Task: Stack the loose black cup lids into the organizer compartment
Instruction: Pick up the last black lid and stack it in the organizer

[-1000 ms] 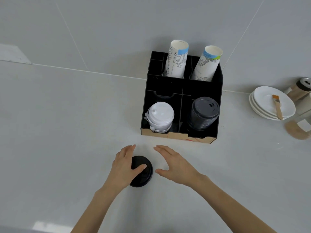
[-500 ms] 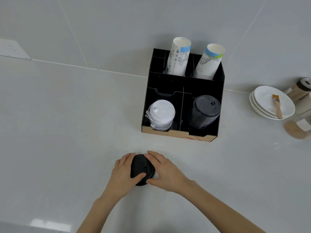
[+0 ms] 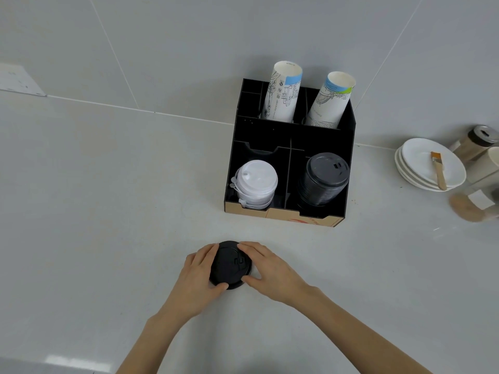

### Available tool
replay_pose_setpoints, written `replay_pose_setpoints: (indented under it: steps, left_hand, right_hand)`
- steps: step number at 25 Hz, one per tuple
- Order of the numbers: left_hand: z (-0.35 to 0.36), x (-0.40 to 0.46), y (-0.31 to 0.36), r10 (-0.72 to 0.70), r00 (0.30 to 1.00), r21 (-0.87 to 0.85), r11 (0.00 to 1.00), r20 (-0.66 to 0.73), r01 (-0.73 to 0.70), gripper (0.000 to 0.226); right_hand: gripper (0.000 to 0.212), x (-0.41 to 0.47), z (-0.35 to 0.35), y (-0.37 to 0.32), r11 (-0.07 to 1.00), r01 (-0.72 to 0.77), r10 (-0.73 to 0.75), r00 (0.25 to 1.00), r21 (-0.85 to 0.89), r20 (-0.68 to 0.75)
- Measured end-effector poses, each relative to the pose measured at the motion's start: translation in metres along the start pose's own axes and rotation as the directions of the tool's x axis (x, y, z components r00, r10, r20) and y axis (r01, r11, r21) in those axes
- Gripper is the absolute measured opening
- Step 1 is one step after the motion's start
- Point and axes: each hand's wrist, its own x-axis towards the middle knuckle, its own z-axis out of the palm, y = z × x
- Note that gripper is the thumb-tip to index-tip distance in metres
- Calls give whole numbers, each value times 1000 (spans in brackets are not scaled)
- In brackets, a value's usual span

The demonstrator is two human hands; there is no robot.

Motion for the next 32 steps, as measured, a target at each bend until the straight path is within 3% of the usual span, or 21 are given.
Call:
replay_pose_setpoints:
  steps: [10, 18, 24, 32]
  left_hand:
    - [-17, 27, 44, 113, 983, -63, 990, -145, -123, 70]
    - [-27, 63, 102, 217, 959, -3, 975, -185, -221, 70]
    - [-29, 95, 143, 295, 947, 6, 955, -125, -296, 68]
    - [-14, 133, 179, 294, 941, -2, 955, -168, -298, 64]
  right_hand:
    - [56, -8, -47, 8, 997, 4, 17, 964, 80, -264]
    - [51, -19, -101, 21, 997, 17, 15, 901, 70, -434]
    - [51, -26, -144, 43, 999, -38, 47, 868, 28, -494]
    - [53, -18, -180, 74, 997, -71, 75, 854, 27, -514]
